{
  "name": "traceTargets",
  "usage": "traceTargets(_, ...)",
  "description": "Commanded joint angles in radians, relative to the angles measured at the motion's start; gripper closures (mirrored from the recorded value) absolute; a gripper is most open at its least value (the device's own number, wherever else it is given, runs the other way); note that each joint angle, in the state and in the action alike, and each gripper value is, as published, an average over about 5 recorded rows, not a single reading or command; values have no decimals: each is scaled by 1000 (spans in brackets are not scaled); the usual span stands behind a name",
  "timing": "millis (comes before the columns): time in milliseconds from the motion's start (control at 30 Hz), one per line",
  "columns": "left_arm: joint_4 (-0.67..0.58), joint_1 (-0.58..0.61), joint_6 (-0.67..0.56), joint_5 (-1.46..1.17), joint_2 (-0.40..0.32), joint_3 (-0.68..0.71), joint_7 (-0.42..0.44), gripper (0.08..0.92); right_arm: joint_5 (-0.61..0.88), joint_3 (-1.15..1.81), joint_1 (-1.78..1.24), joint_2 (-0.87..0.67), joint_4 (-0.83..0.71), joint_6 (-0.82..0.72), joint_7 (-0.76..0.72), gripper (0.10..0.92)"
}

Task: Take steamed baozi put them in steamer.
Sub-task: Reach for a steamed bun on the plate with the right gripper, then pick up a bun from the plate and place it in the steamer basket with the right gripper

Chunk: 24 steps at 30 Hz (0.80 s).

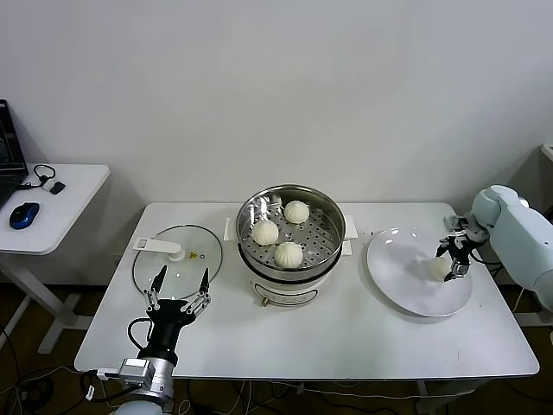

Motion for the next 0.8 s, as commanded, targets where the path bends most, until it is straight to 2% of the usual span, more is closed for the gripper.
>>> traceTargets(33, 1, -1, 0, 1, -2, 2, -1, 177, -12, 16, -7, 4, -4, 2, -3, 342)
traceTargets(233, 2, -1, 0, 1, -2, 2, -1, 177, 36, -14, 12, -7, 19, -6, -9, 388)
traceTargets(533, 4, -2, -2, 1, -4, 4, -3, 177, 270, -241, 130, -81, 197, -69, -25, 389)
traceTargets(800, 1, -3, 0, 2, -3, 3, -4, 177, 427, -420, 315, -94, 274, -86, -51, 387)
